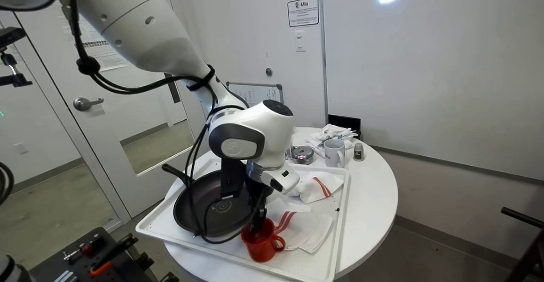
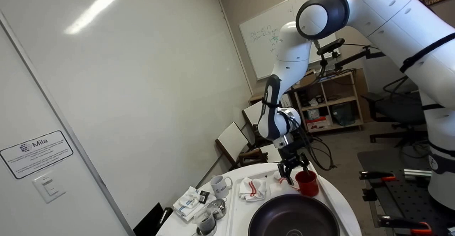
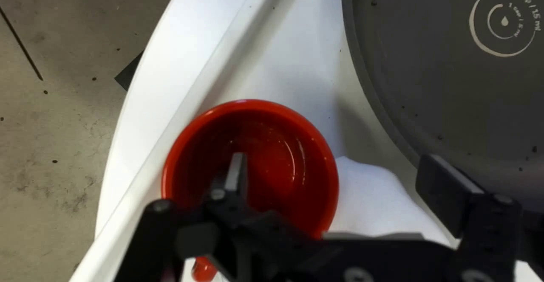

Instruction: Move the orange cup to the top left part of the white tray

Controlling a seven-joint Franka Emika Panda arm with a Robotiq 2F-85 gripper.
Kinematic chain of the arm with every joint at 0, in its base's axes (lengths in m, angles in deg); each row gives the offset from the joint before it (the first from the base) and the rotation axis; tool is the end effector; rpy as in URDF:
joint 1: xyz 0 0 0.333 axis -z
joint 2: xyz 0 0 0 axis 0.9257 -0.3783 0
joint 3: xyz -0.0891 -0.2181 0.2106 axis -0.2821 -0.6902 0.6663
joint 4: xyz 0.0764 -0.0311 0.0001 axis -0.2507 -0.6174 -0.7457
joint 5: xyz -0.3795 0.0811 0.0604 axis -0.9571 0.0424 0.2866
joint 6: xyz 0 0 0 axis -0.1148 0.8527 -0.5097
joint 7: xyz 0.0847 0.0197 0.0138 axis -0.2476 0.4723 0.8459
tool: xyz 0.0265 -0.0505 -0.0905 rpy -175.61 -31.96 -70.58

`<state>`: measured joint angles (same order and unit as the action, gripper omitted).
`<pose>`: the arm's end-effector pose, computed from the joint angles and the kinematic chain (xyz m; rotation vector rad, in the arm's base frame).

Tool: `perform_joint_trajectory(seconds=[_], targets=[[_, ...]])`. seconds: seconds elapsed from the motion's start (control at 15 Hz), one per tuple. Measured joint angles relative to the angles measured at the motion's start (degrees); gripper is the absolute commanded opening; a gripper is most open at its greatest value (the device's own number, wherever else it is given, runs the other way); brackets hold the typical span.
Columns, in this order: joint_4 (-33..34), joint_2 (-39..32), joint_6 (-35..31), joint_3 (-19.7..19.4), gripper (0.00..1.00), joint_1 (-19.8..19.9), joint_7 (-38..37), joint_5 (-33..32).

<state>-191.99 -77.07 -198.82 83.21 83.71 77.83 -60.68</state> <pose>0.4664 -0.1976 0.1243 -2.7054 1.0825 0.3802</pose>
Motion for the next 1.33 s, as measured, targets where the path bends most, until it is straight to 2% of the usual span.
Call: perform_joint_trajectory(seconds=[0.53, 0.6, 0.67, 1.0, 1.2, 1.33], targets=[[2.18, -3.8, -0.6, -0.58, 1.0, -0.03, -1.37, -0.47], [2.44, -4.16, -0.62, -0.69, 0.89, -0.17, -1.75, -0.58], [2.62, -4.42, -0.66, -0.78, 0.74, -0.34, -2.21, -0.68], [3.22, -4.71, -0.69, -0.87, 0.38, -0.82, -3.67, -0.86], [3.3, -4.72, -0.73, -0.97, 0.13, -0.9, -3.97, -0.86], [3.31, -4.72, -0.81, -1.08, 0.06, -0.94, -4.18, -0.9]])
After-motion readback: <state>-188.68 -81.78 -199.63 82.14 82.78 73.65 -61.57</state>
